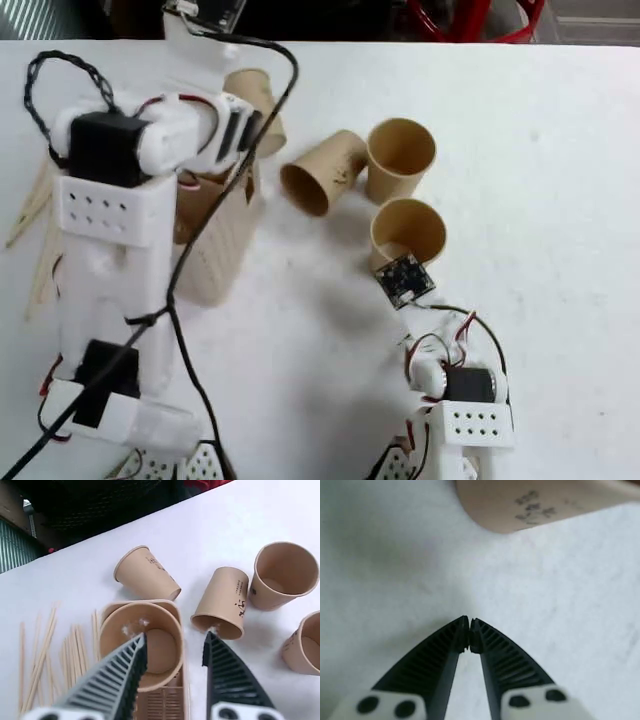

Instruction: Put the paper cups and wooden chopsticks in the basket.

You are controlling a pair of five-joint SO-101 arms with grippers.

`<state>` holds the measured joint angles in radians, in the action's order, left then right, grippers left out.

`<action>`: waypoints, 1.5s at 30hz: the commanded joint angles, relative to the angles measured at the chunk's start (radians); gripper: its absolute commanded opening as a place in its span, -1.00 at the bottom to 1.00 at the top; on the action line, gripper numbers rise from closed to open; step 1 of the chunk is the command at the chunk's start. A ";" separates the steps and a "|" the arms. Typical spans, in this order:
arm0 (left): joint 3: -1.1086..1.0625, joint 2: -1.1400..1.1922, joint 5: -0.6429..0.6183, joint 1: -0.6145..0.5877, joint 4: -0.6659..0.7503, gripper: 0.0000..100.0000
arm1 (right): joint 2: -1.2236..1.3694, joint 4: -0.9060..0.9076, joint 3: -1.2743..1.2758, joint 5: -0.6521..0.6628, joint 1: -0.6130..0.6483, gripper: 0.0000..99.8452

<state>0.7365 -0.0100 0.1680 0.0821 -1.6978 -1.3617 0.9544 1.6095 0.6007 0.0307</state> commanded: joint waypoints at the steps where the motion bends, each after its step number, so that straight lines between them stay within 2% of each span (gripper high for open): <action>1: 0.107 -0.047 -0.003 -0.076 -0.080 -0.62 | -0.008 -0.016 -0.006 -0.005 -0.001 -0.96; 5: 0.021 -0.119 -0.021 -0.159 -0.087 -0.62 | -0.008 -0.019 -0.012 -0.005 -0.002 -0.96; 8: -0.172 -0.269 -0.023 -0.202 -0.068 -0.62 | -0.008 -0.036 -0.012 -0.005 -0.007 -0.96; 11: -0.451 -0.475 -0.048 -0.314 0.011 -0.61 | -0.008 -0.065 -0.029 -0.005 -0.058 -0.96; 14: -0.865 -0.671 -0.061 -0.447 0.190 -0.61 | -0.008 -0.061 -0.080 0.026 -0.130 -0.96; 18: -1.468 -0.866 -0.032 -0.555 0.563 -0.61 | -0.008 0.008 -0.150 0.051 -0.145 -0.96; 21: -1.729 -0.944 0.048 -0.590 0.723 -0.61 | 0.001 0.117 -0.262 0.064 -0.150 -0.96; 23: -1.806 -0.964 0.074 -0.616 0.746 -0.61 | 0.001 0.200 -0.364 0.124 -0.151 -0.88; 27: -1.889 -0.967 0.135 -0.657 0.752 -0.61 | 0.005 0.343 -0.608 0.135 -0.150 -0.67; 31: -2.015 -0.974 0.169 -0.654 0.879 -0.61 | 0.111 0.400 -0.806 0.110 -0.145 -0.63; 34: -2.099 -0.974 0.172 -0.656 0.999 -0.61 | 0.312 0.400 -0.927 0.060 -0.128 -0.63; 37: -2.142 -0.974 0.173 -0.657 1.063 -0.61 | 0.573 0.401 -1.049 0.012 -0.047 -0.63; 40: -2.167 -0.974 0.173 -0.656 1.083 -0.61 | 0.826 0.404 -1.197 -0.043 0.012 -0.63; 45: -2.170 -0.974 0.173 -0.653 1.083 -0.61 | 1.141 0.415 -1.396 -0.153 0.012 -0.62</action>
<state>-1.4377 -0.9613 0.3307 -0.5685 -0.6360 -0.3721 1.3533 0.3468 0.5056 0.0307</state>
